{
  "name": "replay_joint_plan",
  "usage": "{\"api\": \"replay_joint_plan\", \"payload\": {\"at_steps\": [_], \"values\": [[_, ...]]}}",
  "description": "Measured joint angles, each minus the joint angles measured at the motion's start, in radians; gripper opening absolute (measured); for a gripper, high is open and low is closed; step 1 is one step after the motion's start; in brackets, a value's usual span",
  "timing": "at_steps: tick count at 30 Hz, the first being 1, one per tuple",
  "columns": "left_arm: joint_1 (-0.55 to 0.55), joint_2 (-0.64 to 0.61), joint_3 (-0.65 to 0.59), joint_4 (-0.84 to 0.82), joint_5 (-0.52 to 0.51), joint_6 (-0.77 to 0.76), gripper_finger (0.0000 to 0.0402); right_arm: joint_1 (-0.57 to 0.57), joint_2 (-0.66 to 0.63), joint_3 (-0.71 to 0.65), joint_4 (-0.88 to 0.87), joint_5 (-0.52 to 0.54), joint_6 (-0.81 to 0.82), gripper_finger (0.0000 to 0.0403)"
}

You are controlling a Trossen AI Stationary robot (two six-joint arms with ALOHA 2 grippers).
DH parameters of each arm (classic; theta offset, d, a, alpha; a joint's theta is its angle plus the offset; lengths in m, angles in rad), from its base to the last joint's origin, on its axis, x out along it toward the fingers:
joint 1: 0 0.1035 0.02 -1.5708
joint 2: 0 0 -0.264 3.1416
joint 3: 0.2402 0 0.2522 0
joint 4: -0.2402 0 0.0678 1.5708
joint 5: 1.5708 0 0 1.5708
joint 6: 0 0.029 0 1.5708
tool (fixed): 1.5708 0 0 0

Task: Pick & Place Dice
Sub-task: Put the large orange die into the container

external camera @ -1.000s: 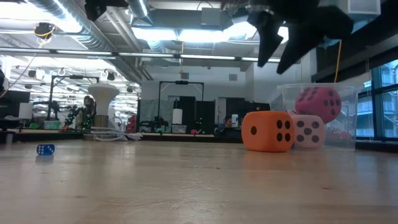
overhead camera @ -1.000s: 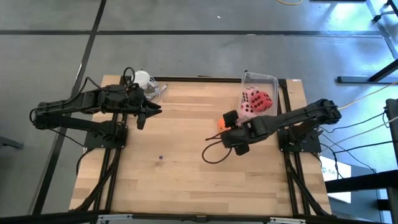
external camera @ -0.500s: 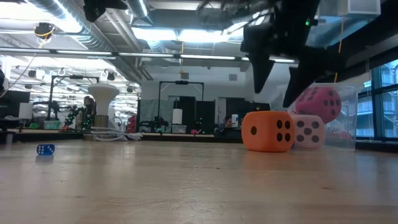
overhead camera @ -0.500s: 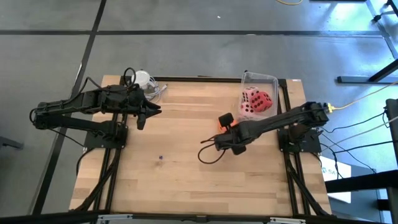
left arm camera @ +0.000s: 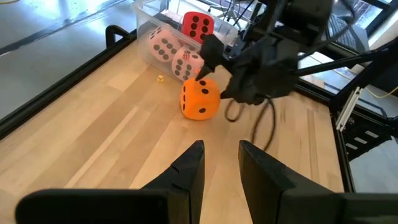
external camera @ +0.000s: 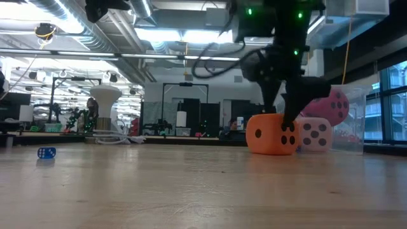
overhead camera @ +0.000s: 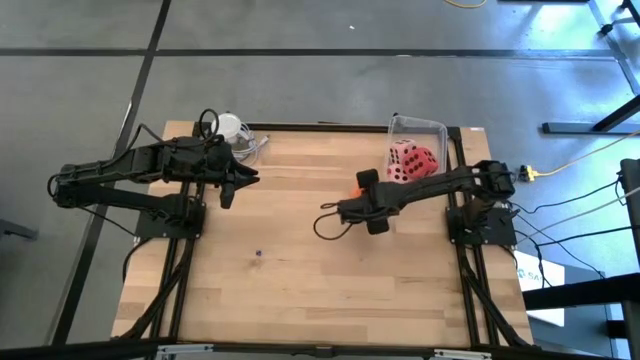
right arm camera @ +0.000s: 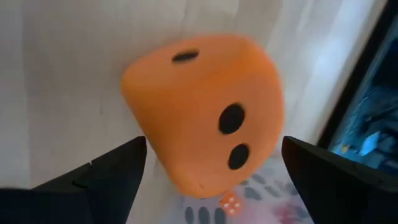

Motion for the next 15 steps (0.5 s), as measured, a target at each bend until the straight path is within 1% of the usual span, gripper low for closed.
{"api": "replay_joint_plan", "payload": {"at_steps": [3, 5, 8, 12, 15], "values": [[0.000, 0.000, 0.000, 0.000, 0.001, 0.000, 0.0090, -0.021, 0.000, -0.045, 0.007, -0.030, -0.002, 0.0371], [0.000, 0.000, 0.000, -0.001, 0.001, 0.000, 0.0090, -0.029, -0.003, -0.074, 0.026, -0.023, -0.005, 0.0371], [0.000, 0.000, 0.000, 0.000, 0.001, 0.000, 0.0090, -0.032, -0.004, -0.110, 0.067, 0.017, -0.004, 0.0371], [0.000, 0.000, 0.000, -0.001, 0.001, 0.000, 0.0090, -0.028, -0.003, -0.111, 0.088, 0.039, 0.001, 0.0371], [0.000, 0.000, 0.000, -0.001, 0.001, 0.000, 0.0090, -0.024, -0.003, -0.100, 0.092, 0.016, 0.001, 0.0371]]}}
